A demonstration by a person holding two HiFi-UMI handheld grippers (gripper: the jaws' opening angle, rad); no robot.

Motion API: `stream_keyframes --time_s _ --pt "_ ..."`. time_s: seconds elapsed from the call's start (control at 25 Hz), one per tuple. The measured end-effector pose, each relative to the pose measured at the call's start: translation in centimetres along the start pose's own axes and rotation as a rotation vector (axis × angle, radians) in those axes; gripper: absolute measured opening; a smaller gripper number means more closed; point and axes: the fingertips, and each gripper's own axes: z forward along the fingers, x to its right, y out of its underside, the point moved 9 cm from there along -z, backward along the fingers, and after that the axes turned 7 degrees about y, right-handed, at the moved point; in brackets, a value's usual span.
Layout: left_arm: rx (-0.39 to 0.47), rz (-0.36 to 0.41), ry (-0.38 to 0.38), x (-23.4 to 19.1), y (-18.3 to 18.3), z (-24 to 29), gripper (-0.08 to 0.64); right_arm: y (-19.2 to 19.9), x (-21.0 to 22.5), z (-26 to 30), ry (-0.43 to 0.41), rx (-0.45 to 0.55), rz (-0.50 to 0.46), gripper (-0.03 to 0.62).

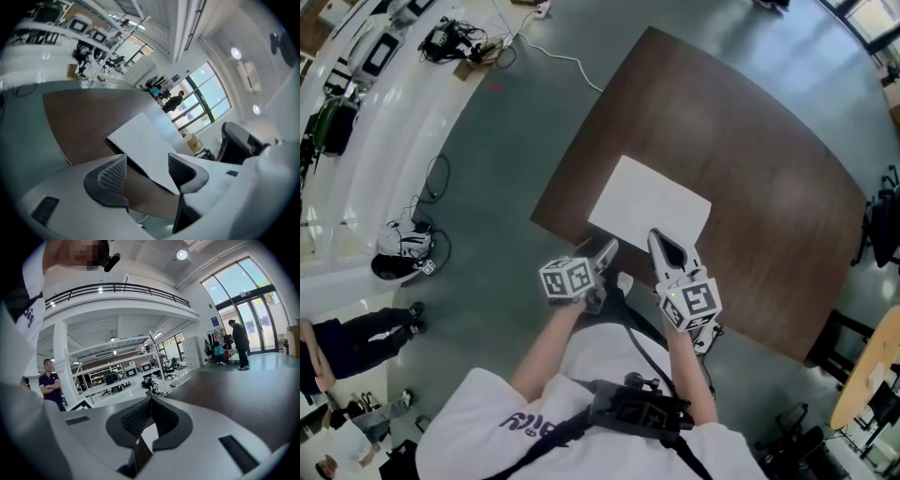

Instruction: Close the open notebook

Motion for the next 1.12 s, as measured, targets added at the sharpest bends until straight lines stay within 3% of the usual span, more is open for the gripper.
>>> stream_keyframes --time_s 0.12,0.48,0.88,1.12 --pt "0.026 -0.116 0.054 0.1 0.5 0.9 0.232 1.1 0.1 -0.2 -0.006 -0.015 0.040 0.005" --pt "0.033 -0.176 0.033 -2.0 0.9 2.5 0.232 2.0 -0.1 -0.5 0.006 -0.021 0.033 0.005" --pt "0.067 -0.298 0.069 -2.6 1.2 3.7 0.232 2.2 0.8 -1.4 0.031 -0.017 0.033 0.005" --pt "0.083 -0.335 0.090 -2.6 1.3 4.5 0.230 2.7 1.6 -2.2 0.055 -0.013 0.039 0.005"
